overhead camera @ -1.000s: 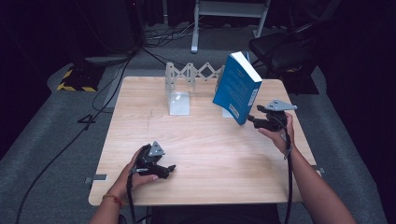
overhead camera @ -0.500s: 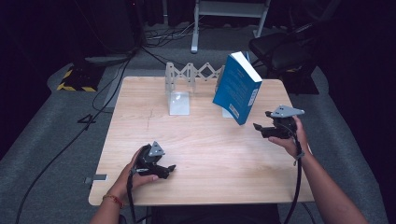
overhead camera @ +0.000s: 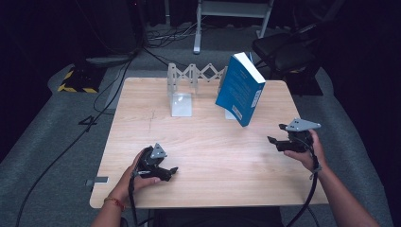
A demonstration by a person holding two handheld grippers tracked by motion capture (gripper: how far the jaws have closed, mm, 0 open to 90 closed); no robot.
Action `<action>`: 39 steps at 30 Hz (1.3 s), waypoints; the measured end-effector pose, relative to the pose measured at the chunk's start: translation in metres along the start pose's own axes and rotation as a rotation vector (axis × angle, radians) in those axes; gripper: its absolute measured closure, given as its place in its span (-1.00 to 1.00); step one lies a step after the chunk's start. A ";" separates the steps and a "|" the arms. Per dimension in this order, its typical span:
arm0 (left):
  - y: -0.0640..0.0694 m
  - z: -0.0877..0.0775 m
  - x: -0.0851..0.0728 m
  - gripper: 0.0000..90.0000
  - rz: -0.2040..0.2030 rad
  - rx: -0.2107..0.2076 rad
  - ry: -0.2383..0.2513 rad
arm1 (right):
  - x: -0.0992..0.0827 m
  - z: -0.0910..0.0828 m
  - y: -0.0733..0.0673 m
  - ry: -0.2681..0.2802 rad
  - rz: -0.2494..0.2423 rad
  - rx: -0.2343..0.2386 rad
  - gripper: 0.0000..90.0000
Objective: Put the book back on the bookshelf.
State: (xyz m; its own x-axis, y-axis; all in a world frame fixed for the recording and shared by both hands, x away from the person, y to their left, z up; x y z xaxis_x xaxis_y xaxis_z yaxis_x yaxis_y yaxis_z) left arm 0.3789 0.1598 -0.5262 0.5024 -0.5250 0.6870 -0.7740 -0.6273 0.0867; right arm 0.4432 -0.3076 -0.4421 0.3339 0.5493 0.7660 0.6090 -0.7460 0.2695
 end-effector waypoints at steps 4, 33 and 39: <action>0.000 0.000 0.000 -0.70 0.001 0.000 0.000 | -0.021 -0.003 -0.002 -0.030 -0.007 0.017 -0.38; 0.000 0.000 0.000 -0.70 -0.003 0.010 0.000 | -0.131 -0.027 0.010 -0.093 0.226 0.057 -0.46; 0.000 0.000 0.000 -0.70 -0.003 0.015 0.001 | -0.131 -0.027 0.010 -0.092 0.223 0.057 -0.47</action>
State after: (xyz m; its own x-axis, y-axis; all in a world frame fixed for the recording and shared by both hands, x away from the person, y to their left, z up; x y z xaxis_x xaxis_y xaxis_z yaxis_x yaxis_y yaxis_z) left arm 0.3784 0.1599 -0.5261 0.5041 -0.5229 0.6873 -0.7667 -0.6373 0.0775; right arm 0.3865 -0.3970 -0.5238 0.5267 0.4076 0.7460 0.5518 -0.8315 0.0648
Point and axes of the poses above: each handheld gripper's, and its own axes: z roughly forward along the jaws, x roughly out of its top, y roughly to its right, the point moved 3 cm from there along z, roughly forward along the jaws, and after that the axes turned 5 degrees about -x, right-handed, at the moved point
